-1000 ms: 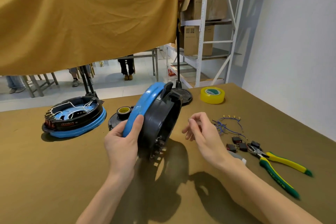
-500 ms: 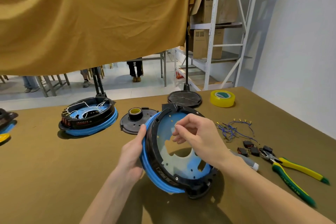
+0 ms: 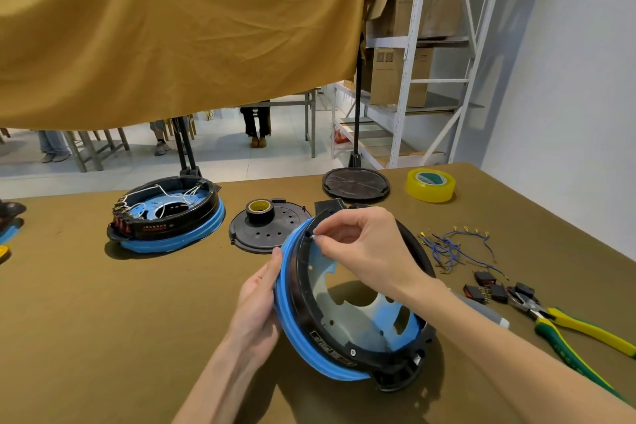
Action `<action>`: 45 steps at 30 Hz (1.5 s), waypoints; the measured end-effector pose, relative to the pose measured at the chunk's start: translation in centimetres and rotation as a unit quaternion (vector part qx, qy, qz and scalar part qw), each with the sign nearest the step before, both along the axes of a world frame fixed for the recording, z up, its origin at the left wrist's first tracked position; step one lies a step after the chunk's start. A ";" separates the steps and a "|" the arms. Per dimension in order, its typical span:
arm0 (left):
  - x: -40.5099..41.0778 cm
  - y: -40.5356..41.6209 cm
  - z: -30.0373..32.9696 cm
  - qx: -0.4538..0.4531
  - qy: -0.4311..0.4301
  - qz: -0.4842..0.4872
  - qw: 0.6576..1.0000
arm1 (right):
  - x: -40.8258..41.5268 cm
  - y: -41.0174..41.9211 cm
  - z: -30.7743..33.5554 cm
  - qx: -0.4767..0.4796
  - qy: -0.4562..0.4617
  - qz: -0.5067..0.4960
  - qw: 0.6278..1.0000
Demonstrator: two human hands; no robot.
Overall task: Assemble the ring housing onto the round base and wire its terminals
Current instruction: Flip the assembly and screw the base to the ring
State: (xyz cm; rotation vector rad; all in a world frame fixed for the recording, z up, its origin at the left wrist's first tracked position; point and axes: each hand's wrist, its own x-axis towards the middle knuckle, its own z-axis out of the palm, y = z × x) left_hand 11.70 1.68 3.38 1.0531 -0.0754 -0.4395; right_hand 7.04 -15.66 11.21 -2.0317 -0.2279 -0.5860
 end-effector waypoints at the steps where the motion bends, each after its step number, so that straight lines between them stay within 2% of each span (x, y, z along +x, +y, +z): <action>1: 0.0 0.0 0.0 -0.004 -0.001 -0.004 1.000 | 0.1 0.3 0.1 -0.011 -0.009 0.000 1.000; 6: -0.1 0.0 0.2 -0.012 -0.007 -0.001 1.000 | 0.3 0.9 0.7 -0.078 -0.055 -0.020 0.995; 11: -0.6 -0.2 0.5 -0.005 -0.021 0.015 1.000 | -0.1 0.9 1.5 -0.132 -0.047 -0.033 0.990; 18: -1.3 -0.7 1.0 0.000 -0.046 0.040 0.998 | -1.2 0.1 2.3 -0.031 -0.002 -0.039 0.999; 20: -1.4 -0.7 1.1 -0.006 -0.044 0.039 0.998 | -1.7 0.1 2.2 -0.029 -0.017 -0.045 0.998; 25: -1.8 -0.8 1.5 -0.029 -0.038 0.051 0.998 | -3.6 1.4 0.1 -0.204 -0.096 -0.093 0.970; 28: -2.1 -0.8 3.2 -0.041 -0.065 0.093 0.993 | -4.2 1.7 0.2 -0.161 -0.081 -0.092 0.979; 30: -2.2 -0.9 4.8 -0.005 -0.132 0.141 0.981 | -4.5 1.6 1.1 -0.109 -0.080 -0.081 0.988; 32: -2.3 -1.1 6.5 0.043 -0.225 0.200 0.953 | -4.7 1.2 2.0 -0.027 -0.048 -0.069 0.996; 34: -2.6 -1.4 7.6 0.098 -0.322 0.248 0.908 | -4.9 0.6 3.0 0.135 0.054 -0.024 0.989; 36: -2.9 -1.7 7.7 0.174 -0.425 0.262 0.849 | -4.9 -0.5 3.5 0.298 0.173 0.003 0.939; 38: -3.1 -2.0 6.9 0.240 -0.491 0.261 0.796 | -5.0 -1.5 3.1 0.405 0.263 0.014 0.875; 40: -3.3 -2.1 6.0 0.285 -0.529 0.257 0.757 | -5.3 -2.2 2.1 0.463 0.325 0.020 0.824; 41: -3.4 -2.2 5.6 0.302 -0.548 0.250 0.739 | -5.5 -2.5 1.6 0.474 0.345 0.018 0.810; 45: -4.1 -3.4 4.4 0.350 -0.622 0.205 0.670 | -5.9 -4.2 -0.1 0.456 0.401 -0.006 0.795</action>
